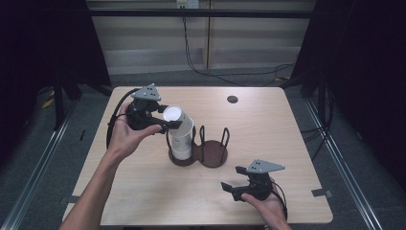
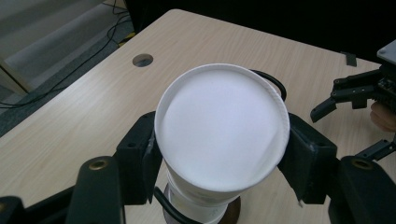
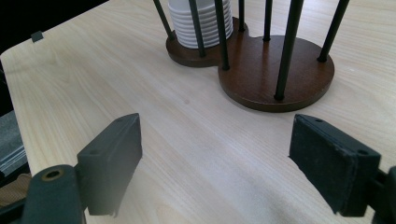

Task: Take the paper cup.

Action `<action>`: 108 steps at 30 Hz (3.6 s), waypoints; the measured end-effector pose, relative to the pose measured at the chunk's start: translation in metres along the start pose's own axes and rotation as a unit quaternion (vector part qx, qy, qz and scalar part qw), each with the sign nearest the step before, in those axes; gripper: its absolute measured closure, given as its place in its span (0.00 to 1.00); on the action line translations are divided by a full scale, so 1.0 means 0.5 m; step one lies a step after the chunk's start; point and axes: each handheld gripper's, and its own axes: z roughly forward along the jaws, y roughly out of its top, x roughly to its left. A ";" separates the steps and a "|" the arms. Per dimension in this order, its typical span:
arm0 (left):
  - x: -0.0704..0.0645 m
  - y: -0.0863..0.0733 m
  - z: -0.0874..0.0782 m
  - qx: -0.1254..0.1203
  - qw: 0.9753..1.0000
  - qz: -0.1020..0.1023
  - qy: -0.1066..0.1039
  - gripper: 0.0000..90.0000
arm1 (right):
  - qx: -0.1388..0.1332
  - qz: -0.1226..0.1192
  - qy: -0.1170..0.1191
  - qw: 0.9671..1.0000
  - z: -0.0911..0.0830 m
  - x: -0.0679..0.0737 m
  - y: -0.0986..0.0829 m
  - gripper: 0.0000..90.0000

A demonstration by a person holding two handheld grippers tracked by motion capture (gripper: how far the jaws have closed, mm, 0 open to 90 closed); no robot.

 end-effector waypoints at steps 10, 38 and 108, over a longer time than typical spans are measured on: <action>-0.001 -0.019 -0.012 -0.032 0.999 -0.019 -0.001 0.41 | 0.000 -0.001 -0.001 1.000 0.000 0.000 0.000 0.19; -0.034 -0.087 -0.051 -0.047 0.998 -0.017 -0.035 0.41 | -0.003 0.004 0.004 1.000 0.003 0.002 0.002 0.19; -0.146 -0.150 0.005 -0.029 0.986 -0.036 -0.159 0.40 | -0.054 -0.105 0.191 0.974 0.118 0.117 0.134 0.23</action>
